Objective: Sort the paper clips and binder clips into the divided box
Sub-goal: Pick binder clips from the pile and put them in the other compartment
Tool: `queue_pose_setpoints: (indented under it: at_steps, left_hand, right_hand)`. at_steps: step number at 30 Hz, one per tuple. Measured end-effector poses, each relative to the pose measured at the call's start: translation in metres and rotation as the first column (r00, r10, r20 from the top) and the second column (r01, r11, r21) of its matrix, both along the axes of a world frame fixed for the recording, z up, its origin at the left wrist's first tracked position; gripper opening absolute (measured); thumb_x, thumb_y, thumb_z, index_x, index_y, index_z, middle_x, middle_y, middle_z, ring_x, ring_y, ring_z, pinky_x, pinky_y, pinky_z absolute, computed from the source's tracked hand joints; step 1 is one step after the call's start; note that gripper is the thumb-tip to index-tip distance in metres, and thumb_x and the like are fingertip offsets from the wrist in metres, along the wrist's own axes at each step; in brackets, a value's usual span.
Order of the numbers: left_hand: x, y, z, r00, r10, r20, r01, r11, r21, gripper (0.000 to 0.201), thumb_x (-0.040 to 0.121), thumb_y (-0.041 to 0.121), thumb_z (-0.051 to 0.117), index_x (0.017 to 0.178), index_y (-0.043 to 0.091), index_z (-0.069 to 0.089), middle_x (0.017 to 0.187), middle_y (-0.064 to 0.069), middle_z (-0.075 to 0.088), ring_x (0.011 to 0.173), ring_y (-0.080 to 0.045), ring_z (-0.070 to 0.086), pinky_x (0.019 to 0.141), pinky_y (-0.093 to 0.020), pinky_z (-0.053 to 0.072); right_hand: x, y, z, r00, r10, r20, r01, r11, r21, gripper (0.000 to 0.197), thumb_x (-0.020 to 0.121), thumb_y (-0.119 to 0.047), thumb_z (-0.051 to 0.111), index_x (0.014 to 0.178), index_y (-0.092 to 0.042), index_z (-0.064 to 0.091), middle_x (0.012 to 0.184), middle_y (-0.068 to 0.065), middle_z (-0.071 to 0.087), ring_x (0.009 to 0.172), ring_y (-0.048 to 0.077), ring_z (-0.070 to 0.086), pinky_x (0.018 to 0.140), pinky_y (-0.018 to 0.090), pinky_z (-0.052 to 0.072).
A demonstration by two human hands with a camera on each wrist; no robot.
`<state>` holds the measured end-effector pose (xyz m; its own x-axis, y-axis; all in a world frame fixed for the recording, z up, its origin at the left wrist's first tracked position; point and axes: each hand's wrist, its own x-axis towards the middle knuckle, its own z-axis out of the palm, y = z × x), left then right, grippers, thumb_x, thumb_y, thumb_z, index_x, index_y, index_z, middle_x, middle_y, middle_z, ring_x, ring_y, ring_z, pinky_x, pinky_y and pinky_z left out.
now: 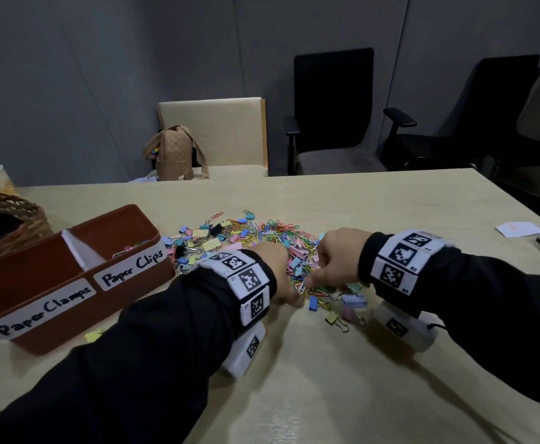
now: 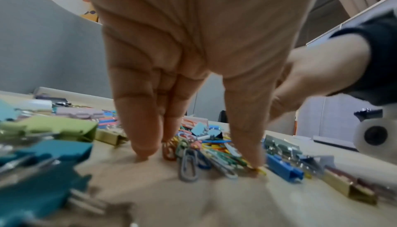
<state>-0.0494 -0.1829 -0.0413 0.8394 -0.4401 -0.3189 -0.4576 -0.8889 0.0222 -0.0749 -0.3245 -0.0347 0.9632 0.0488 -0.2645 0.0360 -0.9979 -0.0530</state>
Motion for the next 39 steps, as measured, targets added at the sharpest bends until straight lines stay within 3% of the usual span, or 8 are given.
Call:
queue_pose_setpoints:
  at_steps: [3, 7, 11, 16, 22, 27, 34, 39]
  left_hand:
    - [-0.001, -0.008, 0.002, 0.999, -0.030, 0.025, 0.029, 0.999, 0.030, 0.043, 0.070, 0.043, 0.080, 0.067, 0.015, 0.047, 0.063, 0.000, 0.049, 0.064, -0.017, 0.053, 0.057, -0.027, 0.045]
    - [0.003, -0.014, 0.000, 0.996, -0.074, 0.058, 0.070, 0.995, 0.066, 0.026, 0.080, 0.026, 0.073, 0.070, 0.015, 0.051, 0.064, -0.001, 0.048, 0.072, -0.020, 0.055, 0.062, -0.024, 0.045]
    - [0.007, -0.011, -0.002, 0.994, -0.091, 0.051, 0.090, 0.995, 0.038, 0.012, 0.082, 0.022, 0.071, 0.085, 0.014, 0.062, 0.083, -0.005, 0.062, 0.076, -0.020, 0.056, 0.068, -0.026, 0.049]
    - [0.014, -0.002, -0.004, 0.999, -0.037, 0.006, 0.037, 0.997, -0.067, 0.021, 0.077, 0.020, 0.073, 0.096, 0.009, 0.071, 0.098, -0.009, 0.071, 0.081, -0.021, 0.064, 0.074, -0.032, 0.055]
    - [0.020, 0.017, 0.004, 0.998, -0.011, -0.066, -0.004, 0.975, -0.223, 0.007, 0.077, 0.016, 0.075, 0.084, 0.016, 0.076, 0.078, 0.004, 0.069, 0.072, -0.010, 0.062, 0.068, -0.024, 0.053]
    - [0.020, 0.029, 0.006, 0.992, 0.025, -0.122, -0.067, 0.934, -0.351, 0.017, 0.074, 0.008, 0.074, 0.063, 0.020, 0.067, 0.072, 0.004, 0.069, 0.066, -0.009, 0.063, 0.065, -0.025, 0.056]
    - [0.019, 0.051, 0.020, 0.992, 0.110, -0.055, -0.123, 0.887, -0.445, 0.018, 0.080, 0.006, 0.067, 0.091, 0.019, 0.072, 0.071, 0.007, 0.061, 0.072, -0.016, 0.066, 0.075, -0.027, 0.055]
    - [0.023, 0.088, 0.041, 0.977, 0.209, -0.042, -0.197, 0.809, -0.555, 0.020, 0.087, 0.003, 0.059, 0.091, 0.016, 0.074, 0.068, 0.005, 0.062, 0.064, -0.019, 0.065, 0.067, -0.028, 0.057]
  right_hand:
    - [0.002, 0.009, -0.004, 0.999, 0.011, -0.038, -0.014, 0.996, -0.092, 0.058, 0.067, -0.072, 0.065, 0.065, -0.015, 0.055, 0.062, 0.000, 0.056, 0.060, 0.019, 0.054, 0.055, 0.026, 0.041]
    - [0.001, 0.020, -0.005, 0.994, 0.057, -0.089, -0.071, 0.984, -0.162, 0.053, 0.081, -0.056, 0.064, 0.060, -0.012, 0.044, 0.058, 0.001, 0.047, 0.054, 0.018, 0.046, 0.054, 0.026, 0.039]
    - [0.000, 0.027, -0.007, 0.989, 0.094, -0.115, -0.117, 0.972, -0.206, 0.037, 0.093, -0.038, 0.054, 0.069, -0.011, 0.046, 0.063, 0.001, 0.044, 0.067, 0.023, 0.050, 0.064, 0.027, 0.041]
    - [0.004, 0.021, -0.009, 0.988, 0.035, -0.149, -0.064, 0.979, -0.195, 0.024, 0.096, -0.022, 0.044, 0.077, -0.008, 0.050, 0.064, 0.001, 0.042, 0.056, 0.016, 0.040, 0.057, 0.024, 0.038]
    - [0.004, 0.005, 0.003, 0.977, -0.053, -0.208, 0.047, 0.998, -0.032, 0.033, 0.099, -0.019, 0.039, 0.115, -0.002, 0.062, 0.112, 0.013, 0.064, 0.096, 0.027, 0.060, 0.082, 0.032, 0.048]
    - [0.003, 0.002, 0.020, 0.959, -0.090, -0.268, 0.150, 0.965, 0.215, 0.020, 0.100, -0.021, 0.040, 0.085, -0.012, 0.050, 0.076, 0.004, 0.049, 0.063, 0.020, 0.045, 0.056, 0.028, 0.040]
    - [0.005, 0.022, 0.023, 0.944, -0.065, -0.325, 0.261, 0.750, 0.608, 0.028, 0.102, -0.015, 0.034, 0.074, -0.014, 0.037, 0.060, 0.004, 0.038, 0.045, 0.016, 0.030, 0.044, 0.022, 0.027]
    - [0.020, 0.048, 0.023, 0.914, -0.074, -0.398, 0.397, 0.368, 0.841, 0.030, 0.103, -0.015, 0.030, 0.073, -0.019, 0.032, 0.058, 0.005, 0.035, 0.036, 0.010, 0.023, 0.039, 0.011, 0.018]
